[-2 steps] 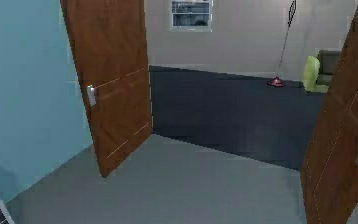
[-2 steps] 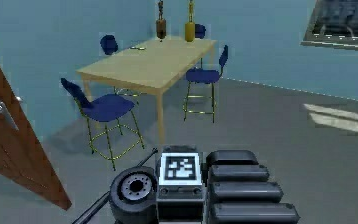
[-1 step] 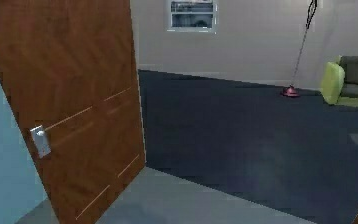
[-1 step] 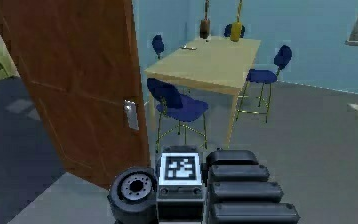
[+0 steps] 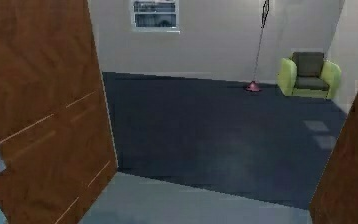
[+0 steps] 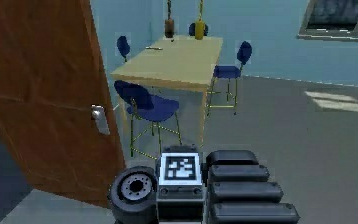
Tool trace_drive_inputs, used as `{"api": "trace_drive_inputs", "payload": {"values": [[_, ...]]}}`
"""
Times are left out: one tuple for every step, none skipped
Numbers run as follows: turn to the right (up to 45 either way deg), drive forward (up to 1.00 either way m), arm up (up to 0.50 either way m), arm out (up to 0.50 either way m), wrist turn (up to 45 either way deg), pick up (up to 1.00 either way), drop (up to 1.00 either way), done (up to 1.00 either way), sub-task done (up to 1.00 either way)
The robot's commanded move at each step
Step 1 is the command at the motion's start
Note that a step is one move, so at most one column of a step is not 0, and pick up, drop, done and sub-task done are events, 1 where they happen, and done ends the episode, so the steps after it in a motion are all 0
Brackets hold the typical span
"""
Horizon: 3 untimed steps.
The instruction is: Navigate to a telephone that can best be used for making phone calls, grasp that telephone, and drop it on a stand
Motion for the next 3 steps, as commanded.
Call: {"api": "trace_drive_inputs", "payload": {"values": [[0.0, 1.0, 0.0, 0.0, 0.0, 0.0, 0.0, 0.0, 0.0], [0.0, 0.8, 0.0, 0.0, 0.0, 0.0, 0.0, 0.0, 0.0], [-24.0, 0.0, 0.0, 0.0, 0.0, 0.0, 0.0, 0.0, 0.0]]}}
